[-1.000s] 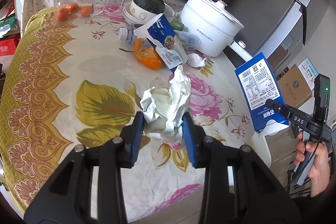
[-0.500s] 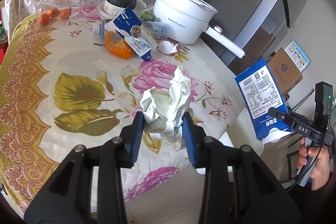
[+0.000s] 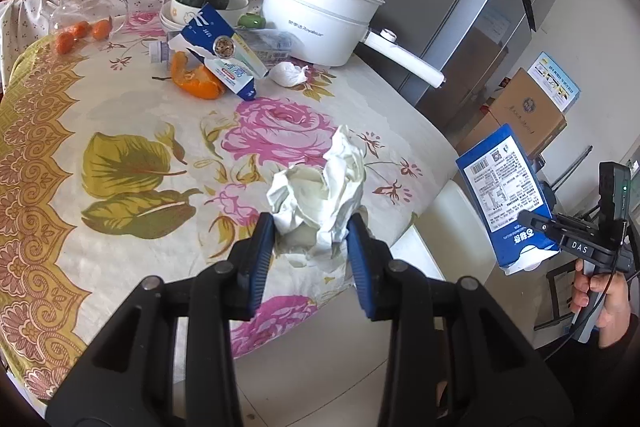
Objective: Collect trash
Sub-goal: 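Carry the crumpled tissue and blue almond box over the white bin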
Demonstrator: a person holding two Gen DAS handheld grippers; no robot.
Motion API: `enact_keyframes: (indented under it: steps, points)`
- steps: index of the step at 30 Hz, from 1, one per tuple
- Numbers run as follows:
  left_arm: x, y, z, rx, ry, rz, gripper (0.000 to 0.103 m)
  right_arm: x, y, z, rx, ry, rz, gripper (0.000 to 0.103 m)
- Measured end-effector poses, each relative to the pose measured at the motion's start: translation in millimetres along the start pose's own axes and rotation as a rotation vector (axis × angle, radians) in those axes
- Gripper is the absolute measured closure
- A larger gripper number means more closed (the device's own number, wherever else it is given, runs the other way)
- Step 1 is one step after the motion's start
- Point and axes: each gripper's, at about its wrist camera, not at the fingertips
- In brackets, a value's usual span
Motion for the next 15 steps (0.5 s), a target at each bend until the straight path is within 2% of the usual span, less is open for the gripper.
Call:
enact_keyframes:
  steps: [15]
  points:
    - [46, 10, 26, -0.049, 0.037, 0.077, 0.064, 61, 40, -8, -0.056, 0.017, 0.098, 0.080]
Point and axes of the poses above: each gripper's, at about its wrist camera, not at the fingertips, and z roughly the way its jaws point, x to its right, y to its underside, and after that the axes turned 2 degrees about -x, right-handed
